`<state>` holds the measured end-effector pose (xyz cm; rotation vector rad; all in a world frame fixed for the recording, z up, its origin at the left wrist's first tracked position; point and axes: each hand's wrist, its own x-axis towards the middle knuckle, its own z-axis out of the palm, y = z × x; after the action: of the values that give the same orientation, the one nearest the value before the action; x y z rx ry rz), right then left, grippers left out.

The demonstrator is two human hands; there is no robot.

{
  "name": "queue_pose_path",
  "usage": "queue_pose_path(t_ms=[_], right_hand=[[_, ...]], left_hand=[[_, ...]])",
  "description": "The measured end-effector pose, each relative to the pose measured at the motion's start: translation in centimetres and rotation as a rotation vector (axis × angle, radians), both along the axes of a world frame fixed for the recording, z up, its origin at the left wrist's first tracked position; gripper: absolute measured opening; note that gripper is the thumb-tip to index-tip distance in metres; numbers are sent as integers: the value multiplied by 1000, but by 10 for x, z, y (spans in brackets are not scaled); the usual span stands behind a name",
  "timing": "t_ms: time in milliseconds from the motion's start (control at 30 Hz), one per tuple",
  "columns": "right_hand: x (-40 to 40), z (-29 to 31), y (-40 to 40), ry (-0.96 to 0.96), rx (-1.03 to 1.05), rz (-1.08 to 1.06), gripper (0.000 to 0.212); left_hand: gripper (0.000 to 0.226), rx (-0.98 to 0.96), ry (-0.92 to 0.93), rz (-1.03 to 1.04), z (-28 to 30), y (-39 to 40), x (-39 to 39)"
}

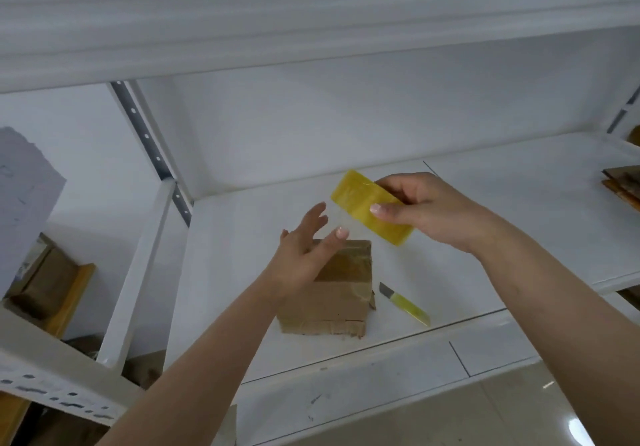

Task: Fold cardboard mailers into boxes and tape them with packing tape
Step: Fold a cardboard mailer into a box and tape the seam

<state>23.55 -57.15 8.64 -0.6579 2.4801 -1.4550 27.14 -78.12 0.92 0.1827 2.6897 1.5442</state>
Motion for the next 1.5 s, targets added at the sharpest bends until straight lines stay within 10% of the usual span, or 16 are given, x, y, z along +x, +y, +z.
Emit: queue_pose_path(t_ms=[167,567,933,1133,1500], right_hand=[[3,-2,-21,132,114,71,20],[0,5,-37,175,143,72,31],[-13,37,-31,-91,2,88,66],[-21,47,-36,-36,383,117,73],[-35,43,-26,-182,130,108,39]], left_hand=[[85,178,129,30,8,-4,4],[69,-226,394,307,33,-10,-2],[55,125,350,82,65,-25,-7],[57,-54,451,145,71,-45,-3],[57,-7,332,319,40,-101,0]])
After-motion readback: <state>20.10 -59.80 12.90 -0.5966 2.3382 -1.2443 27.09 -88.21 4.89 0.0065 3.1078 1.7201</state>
